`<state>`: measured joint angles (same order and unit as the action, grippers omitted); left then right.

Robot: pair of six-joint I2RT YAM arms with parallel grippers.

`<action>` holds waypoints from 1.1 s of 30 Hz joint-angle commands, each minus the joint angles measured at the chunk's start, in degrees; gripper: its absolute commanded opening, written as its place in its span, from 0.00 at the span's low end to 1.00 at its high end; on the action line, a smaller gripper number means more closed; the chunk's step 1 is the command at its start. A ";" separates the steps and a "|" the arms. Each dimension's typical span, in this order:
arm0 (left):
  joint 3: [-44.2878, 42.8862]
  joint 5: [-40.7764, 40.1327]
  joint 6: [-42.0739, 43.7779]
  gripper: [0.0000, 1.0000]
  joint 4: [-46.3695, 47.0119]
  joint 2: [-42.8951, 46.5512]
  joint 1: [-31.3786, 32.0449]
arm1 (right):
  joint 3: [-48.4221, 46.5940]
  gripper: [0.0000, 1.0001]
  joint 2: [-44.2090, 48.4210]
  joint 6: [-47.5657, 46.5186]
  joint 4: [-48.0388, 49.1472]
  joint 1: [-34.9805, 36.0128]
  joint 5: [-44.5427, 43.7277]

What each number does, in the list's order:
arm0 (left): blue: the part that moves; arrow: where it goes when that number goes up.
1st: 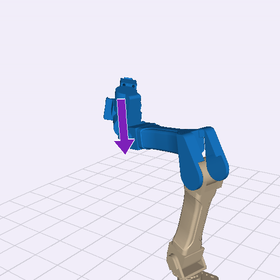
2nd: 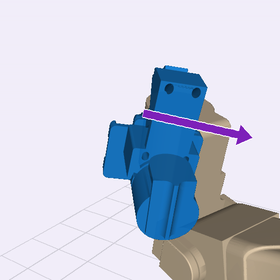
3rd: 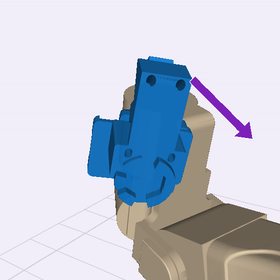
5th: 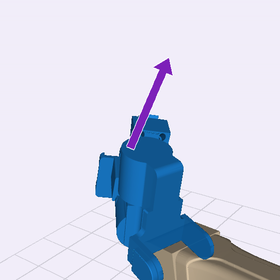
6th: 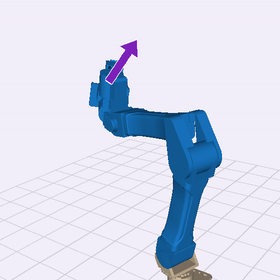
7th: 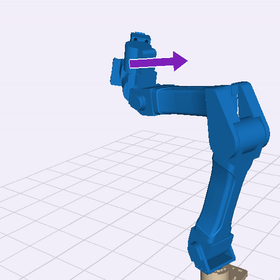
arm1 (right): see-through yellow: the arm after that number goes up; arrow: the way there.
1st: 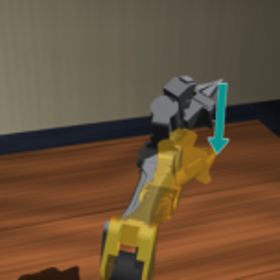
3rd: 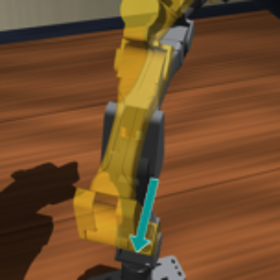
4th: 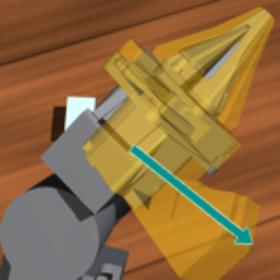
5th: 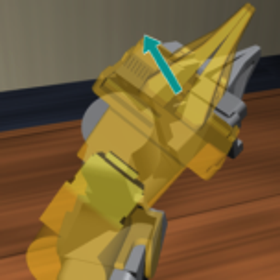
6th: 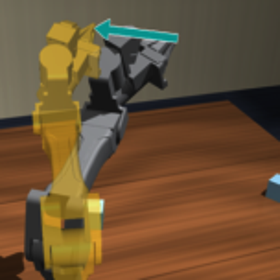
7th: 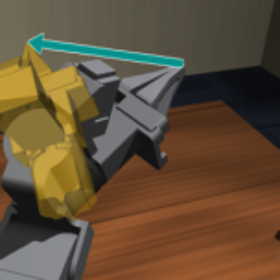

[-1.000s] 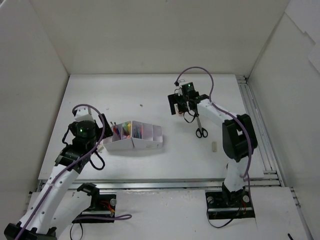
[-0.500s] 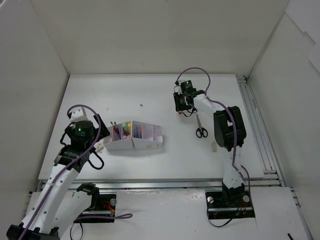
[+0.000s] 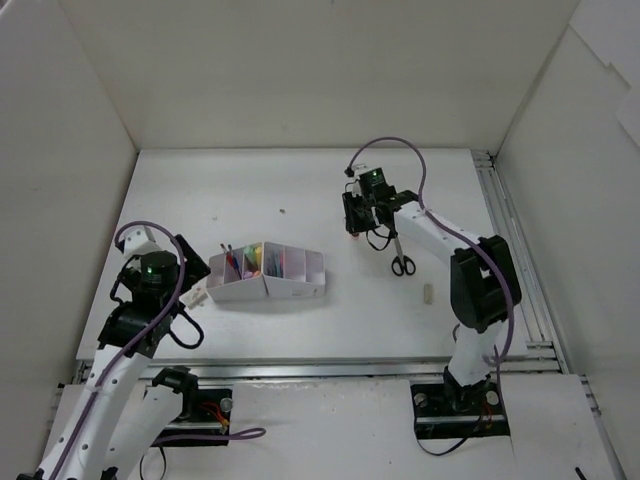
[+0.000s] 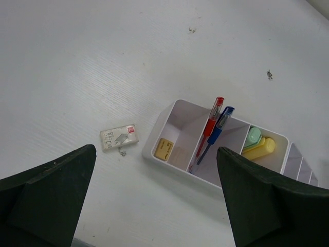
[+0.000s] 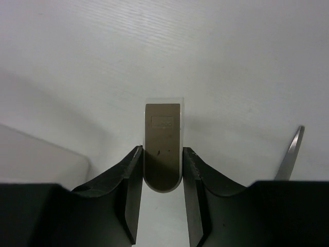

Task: Sort the stationery into containers
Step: Pick up the stapler from the center of the board, then place the stapler in the storage box.

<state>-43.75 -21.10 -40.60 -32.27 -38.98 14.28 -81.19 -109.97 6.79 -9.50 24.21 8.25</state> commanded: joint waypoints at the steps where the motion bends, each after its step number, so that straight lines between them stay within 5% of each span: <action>1: -0.99 -2.72 -4.66 0.99 -2.44 1.45 -0.31 | 4.09 0.03 15.12 4.10 2.64 5.76 -3.41; 12: 0.06 -3.77 -11.69 0.99 -8.68 3.21 -0.31 | 18.87 0.02 30.25 17.38 12.30 18.33 -12.11; 33: 0.42 -4.47 -17.23 1.00 -15.80 6.90 -0.31 | 18.26 0.03 27.18 24.59 13.19 26.15 -18.70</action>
<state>-42.48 -24.12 -55.99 -47.57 -31.35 14.28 -61.56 -83.66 29.23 -0.19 50.22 -6.44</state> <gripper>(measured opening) 0.996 0.299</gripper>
